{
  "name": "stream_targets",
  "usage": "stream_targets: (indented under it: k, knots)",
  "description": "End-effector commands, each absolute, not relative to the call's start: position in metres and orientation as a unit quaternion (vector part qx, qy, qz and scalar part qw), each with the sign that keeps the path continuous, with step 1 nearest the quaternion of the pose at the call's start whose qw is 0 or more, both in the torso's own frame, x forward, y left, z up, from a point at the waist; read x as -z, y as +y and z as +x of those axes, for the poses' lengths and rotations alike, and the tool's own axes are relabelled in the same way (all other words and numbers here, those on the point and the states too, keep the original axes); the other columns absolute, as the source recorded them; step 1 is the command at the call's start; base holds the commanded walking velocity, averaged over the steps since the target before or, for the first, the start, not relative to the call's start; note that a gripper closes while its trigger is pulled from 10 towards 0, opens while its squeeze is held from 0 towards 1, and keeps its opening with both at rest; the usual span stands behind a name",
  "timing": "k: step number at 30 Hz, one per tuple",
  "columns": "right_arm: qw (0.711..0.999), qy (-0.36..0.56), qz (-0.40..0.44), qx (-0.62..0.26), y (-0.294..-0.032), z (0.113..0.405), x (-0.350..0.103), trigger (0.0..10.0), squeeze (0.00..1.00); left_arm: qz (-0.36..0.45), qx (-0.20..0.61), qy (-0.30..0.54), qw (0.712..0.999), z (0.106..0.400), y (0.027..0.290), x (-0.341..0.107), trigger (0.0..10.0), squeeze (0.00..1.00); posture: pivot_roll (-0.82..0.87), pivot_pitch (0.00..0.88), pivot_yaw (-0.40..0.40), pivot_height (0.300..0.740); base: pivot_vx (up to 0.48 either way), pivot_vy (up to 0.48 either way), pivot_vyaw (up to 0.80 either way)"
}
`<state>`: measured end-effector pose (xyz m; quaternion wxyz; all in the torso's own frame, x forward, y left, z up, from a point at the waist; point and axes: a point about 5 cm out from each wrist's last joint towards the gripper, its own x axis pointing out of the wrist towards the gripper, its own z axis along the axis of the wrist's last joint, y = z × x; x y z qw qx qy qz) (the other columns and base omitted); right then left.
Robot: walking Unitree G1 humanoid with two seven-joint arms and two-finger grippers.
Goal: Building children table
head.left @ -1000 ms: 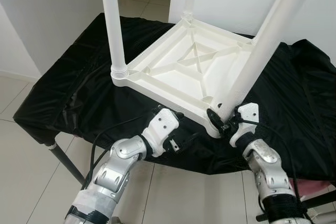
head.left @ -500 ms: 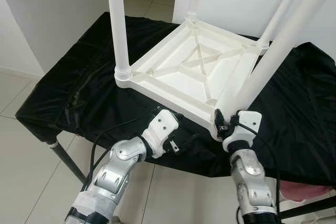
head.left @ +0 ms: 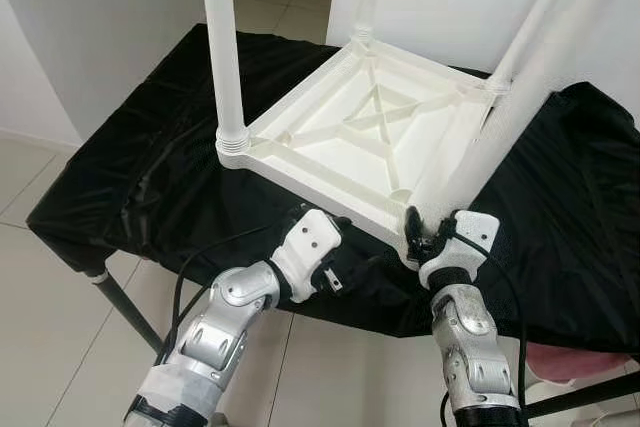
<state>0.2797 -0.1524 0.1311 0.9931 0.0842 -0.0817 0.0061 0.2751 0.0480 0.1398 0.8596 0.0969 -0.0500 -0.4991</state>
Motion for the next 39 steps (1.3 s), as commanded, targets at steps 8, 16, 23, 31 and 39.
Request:
stream_targets:
  k: [8, 16, 23, 31, 39]
  knots:
    - [0.984, -0.098, 0.039, -0.141, -0.162, 0.284, -0.144, 10.0, 1.0, 0.093, 0.507, -0.051, 0.856, 0.274, 0.044, -0.141, 10.0, 0.0, -0.01, 0.063, -0.058, 0.74, 0.0, 0.0, 0.0]
    - [0.966, -0.064, -0.025, -0.251, -0.182, 0.291, -0.142, 10.0, 0.0, 0.094, 0.498, -0.051, 0.861, 0.278, 0.047, -0.143, 10.0, 0.0, -0.01, 0.075, -0.061, 0.74, 0.0, 0.0, 0.0]
    - [0.951, -0.027, -0.038, -0.304, -0.186, 0.291, -0.128, 3.4, 0.0, 0.094, 0.489, -0.05, 0.866, 0.279, 0.051, -0.144, 10.0, 0.0, 0.01, 0.084, -0.07, 0.74, 0.0, 0.0, 0.0]
    - [0.95, -0.023, -0.041, -0.308, -0.192, 0.295, -0.126, 0.0, 0.0, 0.097, 0.484, -0.051, 0.868, 0.28, 0.052, -0.145, 10.0, 0.0, 0.01, 0.087, -0.072, 0.74, 0.0, 0.0, 0.0]
    - [0.95, -0.02, -0.037, -0.31, -0.19, 0.295, -0.125, 10.0, 0.0, 0.097, 0.483, -0.05, 0.869, 0.281, 0.053, -0.145, 10.0, 0.0, 0.01, 0.089, -0.072, 0.74, 0.0, 0.0, 0.0]
